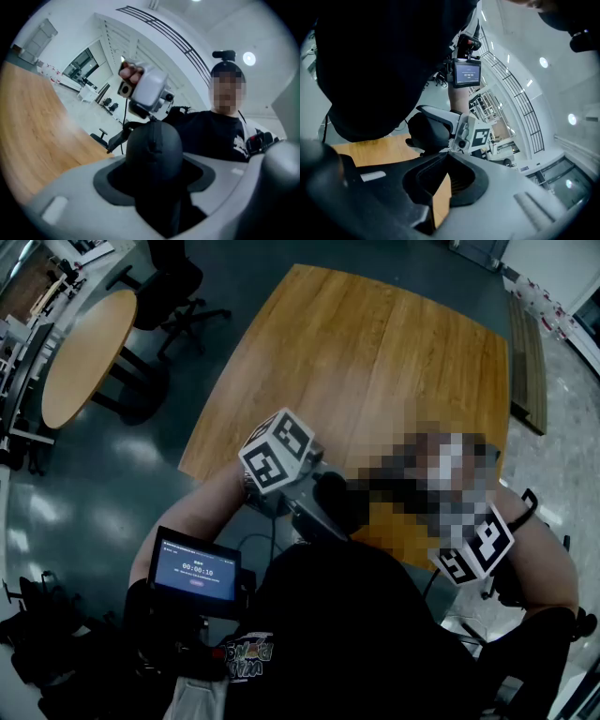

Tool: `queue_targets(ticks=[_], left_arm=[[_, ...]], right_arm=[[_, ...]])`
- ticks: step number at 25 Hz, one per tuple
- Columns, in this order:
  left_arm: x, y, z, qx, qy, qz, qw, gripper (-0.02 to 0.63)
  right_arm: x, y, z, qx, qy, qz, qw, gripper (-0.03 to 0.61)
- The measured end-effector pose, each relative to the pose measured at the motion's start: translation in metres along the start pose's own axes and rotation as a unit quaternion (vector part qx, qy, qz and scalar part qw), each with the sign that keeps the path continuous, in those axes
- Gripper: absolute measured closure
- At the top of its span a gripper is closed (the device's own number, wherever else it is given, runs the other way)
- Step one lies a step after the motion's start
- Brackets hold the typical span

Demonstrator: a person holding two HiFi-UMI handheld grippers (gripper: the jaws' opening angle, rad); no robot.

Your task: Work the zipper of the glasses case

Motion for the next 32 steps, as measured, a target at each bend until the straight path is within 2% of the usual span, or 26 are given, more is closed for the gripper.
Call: queue_targets(ticks=[2, 4, 7, 8, 9, 10, 12, 13, 15, 17, 18, 20, 22, 24, 27, 32], left_arm=[[-0.002, 0.004, 0.000, -0.017, 0.011, 0.002, 0.9998, 0.348], [-0.004, 0.003, -0.001, -0.021, 0.015, -0.005, 0.9996, 0.348], [-0.006, -0.002, 0.002, 0.027, 0.001, 0.001, 0.9996, 0.348], [-0.006, -0.003, 0.003, 0.046, -0.001, 0.008, 0.9989, 0.348], [-0.005, -0.004, 0.002, 0.064, -0.001, 0.016, 0.9978, 0.348], [-0.005, -0.004, 0.002, 0.082, -0.001, 0.024, 0.9963, 0.348], [-0.007, -0.005, -0.001, 0.123, -0.006, 0.040, 0.9916, 0.348], [-0.009, -0.007, -0.003, 0.146, -0.012, 0.049, 0.9880, 0.348], [-0.012, -0.014, -0.005, 0.184, -0.029, 0.069, 0.9800, 0.348], [-0.012, -0.019, -0.004, 0.211, -0.047, 0.095, 0.9718, 0.348], [-0.011, -0.020, -0.004, 0.222, -0.054, 0.106, 0.9679, 0.348], [-0.010, -0.022, -0.004, 0.239, -0.059, 0.119, 0.9618, 0.348], [-0.009, -0.022, -0.007, 0.255, -0.062, 0.127, 0.9564, 0.348], [-0.009, -0.020, -0.012, 0.265, -0.063, 0.133, 0.9529, 0.348], [-0.008, -0.016, -0.015, 0.266, -0.062, 0.137, 0.9522, 0.348], [-0.007, -0.018, -0.020, 0.275, -0.069, 0.141, 0.9485, 0.348]], right_arm=[[-0.001, 0.005, -0.003, 0.011, -0.008, -0.005, 1.000, 0.578], [-0.003, 0.006, -0.009, 0.005, -0.033, 0.010, 0.999, 0.577], [-0.010, 0.002, -0.017, -0.041, -0.104, 0.054, 0.992, 0.574], [-0.013, 0.002, -0.018, -0.063, -0.134, 0.079, 0.986, 0.570], [-0.016, 0.002, -0.018, -0.086, -0.164, 0.111, 0.976, 0.538], [-0.018, 0.001, -0.018, -0.106, -0.193, 0.152, 0.963, 0.518], [-0.021, -0.004, -0.020, -0.144, -0.250, 0.244, 0.926, 0.503], [-0.022, -0.009, -0.023, -0.167, -0.281, 0.281, 0.902, 0.479], [-0.019, -0.021, -0.035, -0.210, -0.363, 0.331, 0.845, 0.474], [-0.012, -0.032, -0.051, -0.228, -0.456, 0.354, 0.784, 0.471], [-0.007, -0.037, -0.057, -0.235, -0.493, 0.358, 0.757, 0.471], [0.001, -0.045, -0.063, -0.249, -0.539, 0.368, 0.715, 0.466], [0.006, -0.052, -0.061, -0.264, -0.560, 0.388, 0.683, 0.448], [0.007, -0.059, -0.057, -0.272, -0.564, 0.410, 0.663, 0.456], [0.008, -0.064, -0.056, -0.278, -0.567, 0.421, 0.651, 0.483], [0.012, -0.065, -0.059, -0.304, -0.587, 0.412, 0.628, 0.508]])
Point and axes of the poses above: the fingertips, and each gripper's own axes: y backward along the fingers, x to its left, z out of its top, the point moved 9 cm from there along y, backward along the fingers, and after that the axes turned 3 degrees about y, right-handed, at the moved point
